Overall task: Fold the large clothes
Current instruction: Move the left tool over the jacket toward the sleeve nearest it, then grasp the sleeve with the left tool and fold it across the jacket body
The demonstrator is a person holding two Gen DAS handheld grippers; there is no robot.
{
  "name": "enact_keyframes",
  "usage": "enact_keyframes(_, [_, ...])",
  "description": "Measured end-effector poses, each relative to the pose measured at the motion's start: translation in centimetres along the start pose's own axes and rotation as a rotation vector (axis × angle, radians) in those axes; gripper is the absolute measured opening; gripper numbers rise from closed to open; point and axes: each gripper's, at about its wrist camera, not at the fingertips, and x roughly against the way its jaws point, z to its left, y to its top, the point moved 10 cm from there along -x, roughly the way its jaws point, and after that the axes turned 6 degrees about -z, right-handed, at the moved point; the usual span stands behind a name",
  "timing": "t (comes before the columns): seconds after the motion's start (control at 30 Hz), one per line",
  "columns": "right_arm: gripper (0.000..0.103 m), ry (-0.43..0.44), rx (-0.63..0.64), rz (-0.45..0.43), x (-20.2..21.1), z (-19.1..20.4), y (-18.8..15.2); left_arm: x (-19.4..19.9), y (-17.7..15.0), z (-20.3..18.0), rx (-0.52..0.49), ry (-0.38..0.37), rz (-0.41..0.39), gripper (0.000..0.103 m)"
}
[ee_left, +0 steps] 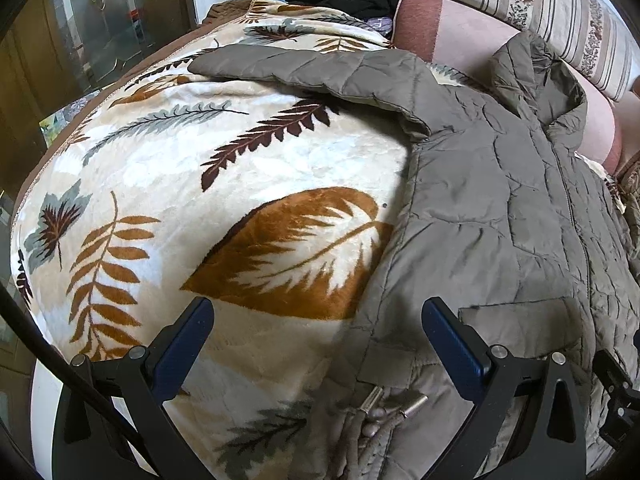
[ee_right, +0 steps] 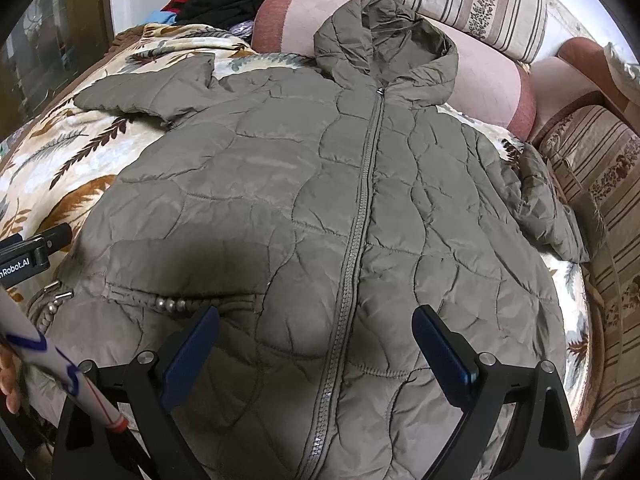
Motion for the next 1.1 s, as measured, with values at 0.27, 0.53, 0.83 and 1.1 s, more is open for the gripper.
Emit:
enact_keyframes(0.27, [0.099, 0.001, -0.025, 0.013, -1.0, -0.9, 0.0, -0.9, 1.4, 1.1, -0.007, 0.045, -0.010, 0.103])
enact_keyframes(0.53, [0.099, -0.006, -0.056, 0.021, -2.0, -2.2, 0.2, -2.2, 4.1, 3.2, -0.008, 0.104, -0.030, 0.103])
enact_keyframes(0.83, [0.099, -0.018, -0.102, 0.048, -3.8, -4.4, -0.4, -5.6, 12.3, 8.0, 0.141, 0.010, -0.032, 0.102])
enact_keyframes(1.1, [0.099, 0.001, -0.127, 0.062, -5.6, -5.2, -0.7, -13.0, 22.1, 13.4, 0.382, -0.145, -0.030, 0.085])
